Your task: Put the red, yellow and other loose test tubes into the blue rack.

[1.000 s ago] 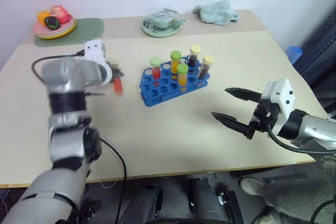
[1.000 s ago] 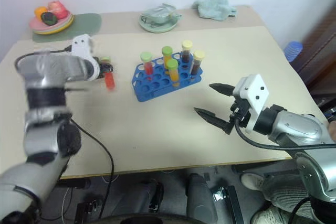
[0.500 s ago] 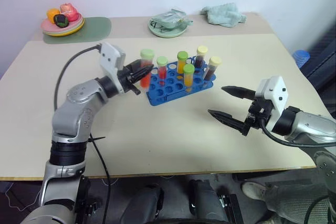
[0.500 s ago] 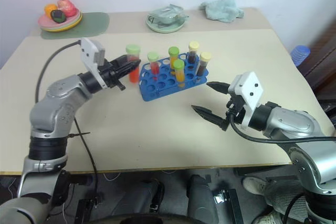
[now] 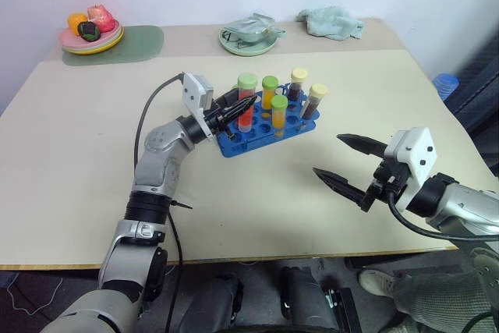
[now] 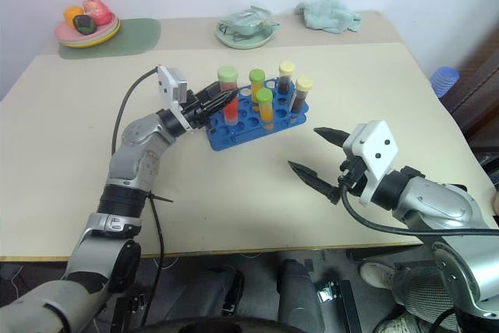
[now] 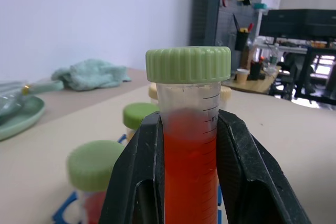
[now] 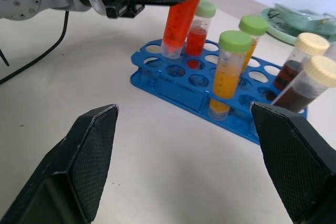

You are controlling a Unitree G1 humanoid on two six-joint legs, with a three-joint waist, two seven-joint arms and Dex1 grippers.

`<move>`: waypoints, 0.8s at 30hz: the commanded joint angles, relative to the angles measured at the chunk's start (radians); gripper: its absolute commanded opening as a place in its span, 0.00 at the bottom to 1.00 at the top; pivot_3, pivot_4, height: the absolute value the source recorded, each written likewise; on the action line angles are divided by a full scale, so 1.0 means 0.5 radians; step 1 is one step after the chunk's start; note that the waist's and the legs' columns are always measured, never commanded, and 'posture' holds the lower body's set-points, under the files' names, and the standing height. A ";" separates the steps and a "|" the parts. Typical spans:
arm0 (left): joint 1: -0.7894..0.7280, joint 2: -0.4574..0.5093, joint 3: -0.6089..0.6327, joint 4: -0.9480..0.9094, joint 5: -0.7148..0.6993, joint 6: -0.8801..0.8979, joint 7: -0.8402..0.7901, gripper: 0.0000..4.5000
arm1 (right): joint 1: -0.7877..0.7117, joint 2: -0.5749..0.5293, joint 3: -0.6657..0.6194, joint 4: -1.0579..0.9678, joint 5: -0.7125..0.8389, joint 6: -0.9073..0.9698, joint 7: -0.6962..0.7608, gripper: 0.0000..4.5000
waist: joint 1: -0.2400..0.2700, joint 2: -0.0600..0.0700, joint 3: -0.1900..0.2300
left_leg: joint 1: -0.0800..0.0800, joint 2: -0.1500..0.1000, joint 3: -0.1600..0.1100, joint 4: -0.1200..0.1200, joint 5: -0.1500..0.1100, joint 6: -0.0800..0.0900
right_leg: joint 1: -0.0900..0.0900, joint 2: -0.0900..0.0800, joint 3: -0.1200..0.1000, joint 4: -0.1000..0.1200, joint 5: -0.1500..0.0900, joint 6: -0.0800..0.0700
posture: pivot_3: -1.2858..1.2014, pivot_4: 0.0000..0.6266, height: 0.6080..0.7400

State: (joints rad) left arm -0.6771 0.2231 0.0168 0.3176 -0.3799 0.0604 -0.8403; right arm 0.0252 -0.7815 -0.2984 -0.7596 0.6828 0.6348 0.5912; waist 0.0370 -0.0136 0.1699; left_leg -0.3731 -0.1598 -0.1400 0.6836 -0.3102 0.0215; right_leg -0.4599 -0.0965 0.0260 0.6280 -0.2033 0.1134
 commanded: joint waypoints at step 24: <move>-0.083 -0.098 -0.049 0.504 0.204 -0.457 -0.066 0.16 | 0.147 -0.024 -0.238 -0.184 0.133 0.087 -0.124 0.92 | 0.003 -0.002 -0.007 | 0.002 0.000 0.000 0.000 -0.001 0.002 | 0.004 0.000 0.000 -0.001 0.000 0.001 | 0.52 0.24 1.00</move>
State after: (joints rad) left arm -0.7298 0.1658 -0.0022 0.5807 -0.2895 -0.1814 -0.8701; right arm 0.1101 -0.7854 -0.3935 -0.8211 0.7371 0.6842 0.5357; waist 0.0383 -0.0146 0.1662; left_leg -0.3721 -0.1598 -0.1399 0.6839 -0.3106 0.0223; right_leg -0.4582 -0.0964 0.0261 0.6275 -0.2031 0.1138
